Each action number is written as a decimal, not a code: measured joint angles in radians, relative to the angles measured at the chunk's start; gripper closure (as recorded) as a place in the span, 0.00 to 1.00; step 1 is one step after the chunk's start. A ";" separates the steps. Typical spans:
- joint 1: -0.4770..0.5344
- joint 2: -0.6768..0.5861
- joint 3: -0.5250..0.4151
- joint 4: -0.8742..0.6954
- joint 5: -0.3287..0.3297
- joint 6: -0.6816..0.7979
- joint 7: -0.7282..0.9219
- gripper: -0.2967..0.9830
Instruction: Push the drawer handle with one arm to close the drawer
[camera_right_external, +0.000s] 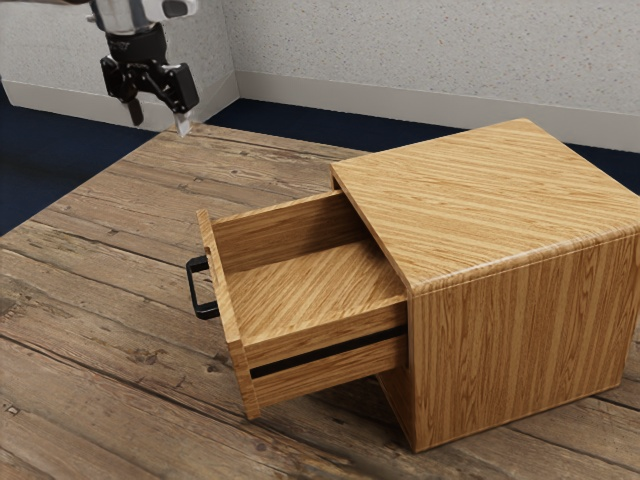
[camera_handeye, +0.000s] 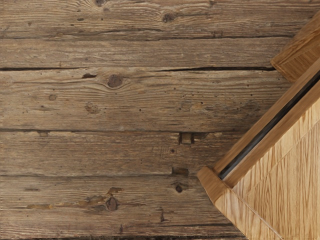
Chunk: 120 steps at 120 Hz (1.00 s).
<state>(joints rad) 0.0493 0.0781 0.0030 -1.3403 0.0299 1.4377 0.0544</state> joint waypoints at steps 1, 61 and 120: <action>-0.001 0.000 0.002 0.000 0.000 -0.002 0.001 0.23; 0.004 0.002 0.011 0.002 -0.013 -0.047 0.062 0.23; -0.040 -0.059 0.002 0.273 0.015 -0.190 0.073 0.23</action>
<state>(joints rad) 0.0096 0.0195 0.0050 -1.0668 0.0449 1.2481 0.1275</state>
